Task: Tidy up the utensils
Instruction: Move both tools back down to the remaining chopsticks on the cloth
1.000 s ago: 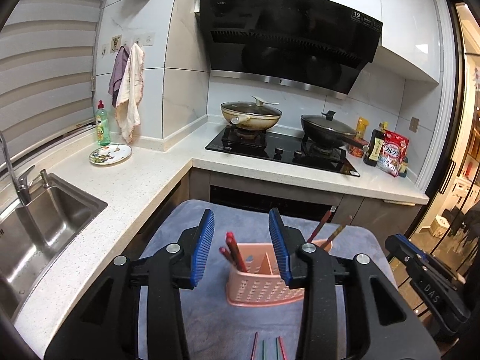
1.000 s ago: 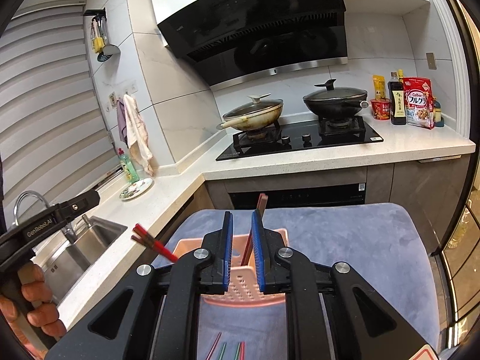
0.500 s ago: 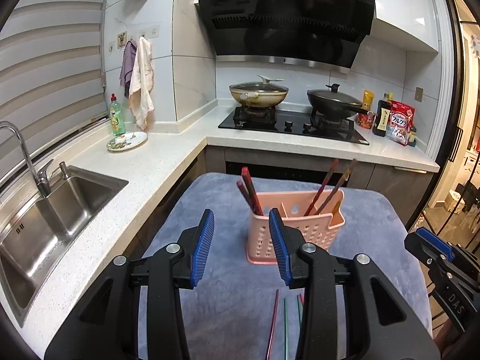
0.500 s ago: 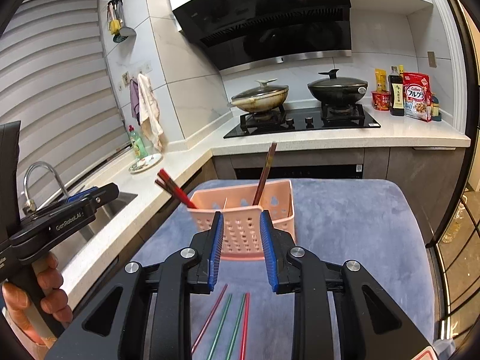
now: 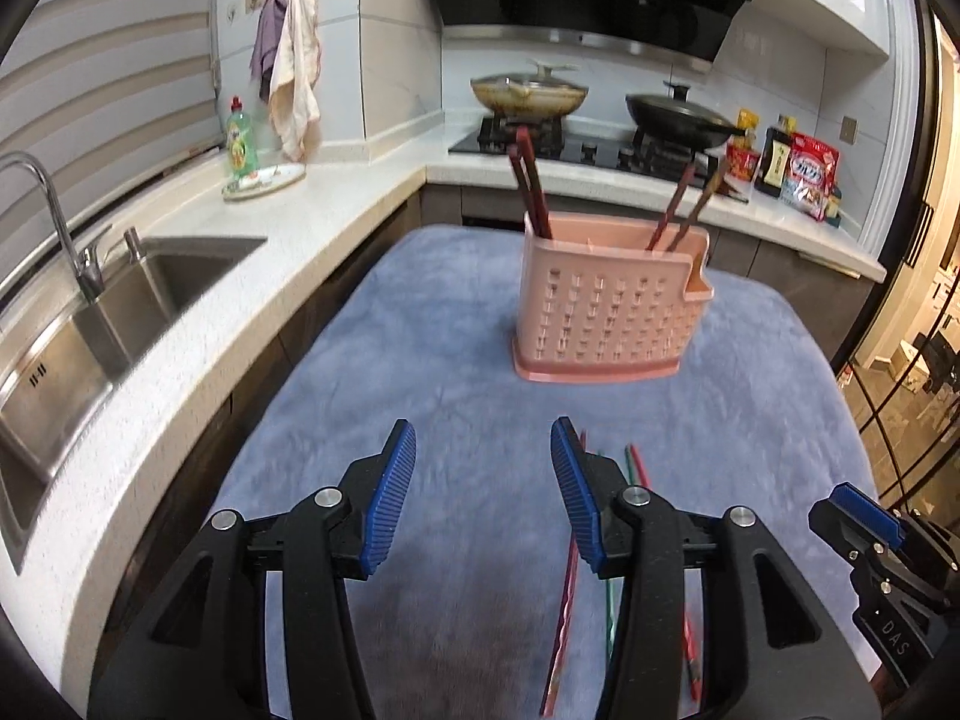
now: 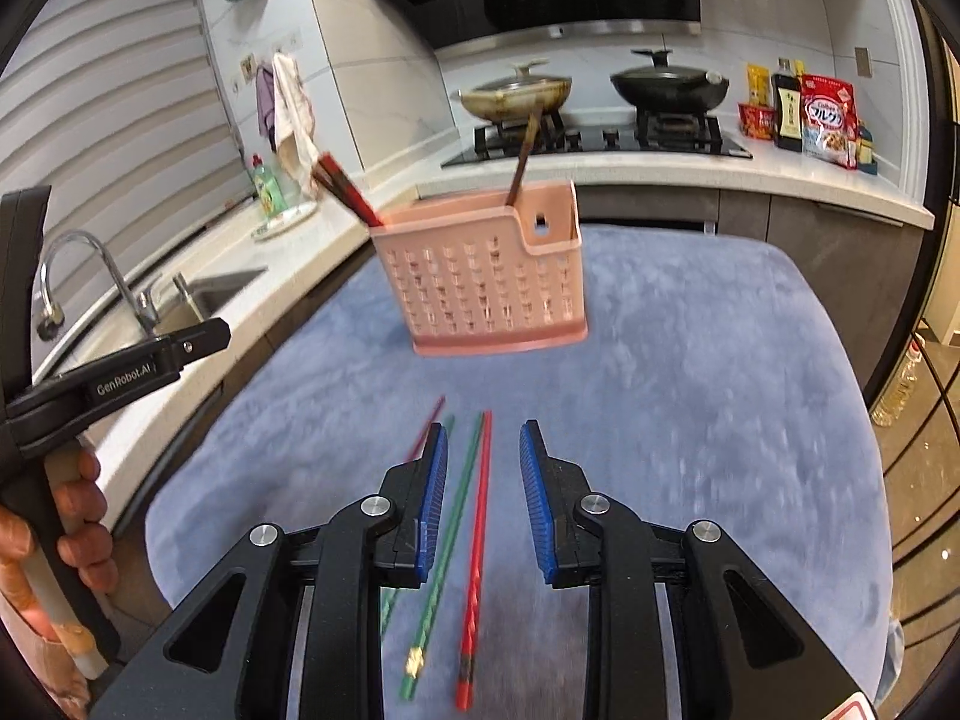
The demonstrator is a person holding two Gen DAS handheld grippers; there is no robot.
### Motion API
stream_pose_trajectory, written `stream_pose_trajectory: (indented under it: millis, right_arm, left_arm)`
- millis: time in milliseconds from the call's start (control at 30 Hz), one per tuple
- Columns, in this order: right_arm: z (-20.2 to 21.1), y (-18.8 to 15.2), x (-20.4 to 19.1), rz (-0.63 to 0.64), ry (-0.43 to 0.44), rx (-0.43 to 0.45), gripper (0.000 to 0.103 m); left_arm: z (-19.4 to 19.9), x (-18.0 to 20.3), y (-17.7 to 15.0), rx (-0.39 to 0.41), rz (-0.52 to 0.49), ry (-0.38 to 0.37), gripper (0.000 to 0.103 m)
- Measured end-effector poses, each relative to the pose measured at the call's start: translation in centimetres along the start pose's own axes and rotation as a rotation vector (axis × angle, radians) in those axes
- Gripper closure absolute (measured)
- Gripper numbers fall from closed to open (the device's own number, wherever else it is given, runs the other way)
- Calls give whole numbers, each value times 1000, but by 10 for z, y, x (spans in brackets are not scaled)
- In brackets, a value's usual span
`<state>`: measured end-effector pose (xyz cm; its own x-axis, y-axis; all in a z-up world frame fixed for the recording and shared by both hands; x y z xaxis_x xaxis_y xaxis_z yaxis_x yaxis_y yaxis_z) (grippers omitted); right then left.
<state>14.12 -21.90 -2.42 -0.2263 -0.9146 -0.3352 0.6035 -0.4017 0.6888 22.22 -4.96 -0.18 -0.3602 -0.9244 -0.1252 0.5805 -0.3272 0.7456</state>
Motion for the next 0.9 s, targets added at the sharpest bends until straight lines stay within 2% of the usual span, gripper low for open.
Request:
stream_pose_trajectory:
  millis: [367, 733, 800, 900]
  right_arm:
    - [-19, -95, 15, 0, -44, -165, 78]
    - [-29, -129, 11, 30, -53, -217, 78]
    - [-30, -131, 10, 30, -52, -221, 78]
    - [-33, -136, 12, 34, -56, -228, 78]
  left_arm:
    - [-18, 12, -89, -147, -8, -29, 58]
    - [-22, 23, -129, -215, -10, -58, 58]
    - [-21, 26, -135, -223, -13, -71, 50]
    - [-20, 31, -141, -226, -22, -80, 47]
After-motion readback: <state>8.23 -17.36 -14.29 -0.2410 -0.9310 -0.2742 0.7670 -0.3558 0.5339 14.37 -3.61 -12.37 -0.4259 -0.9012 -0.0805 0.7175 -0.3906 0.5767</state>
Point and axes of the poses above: each gripper's, at about its wrist camera, not at the fingertips, and z roughly against the way its jaws point, x to its right, y to its top, the point moved 10 cm from there along -z, roughly the way its jaws point, and after that the axes turned 11 degrees about -z, right-handed, at the moved point
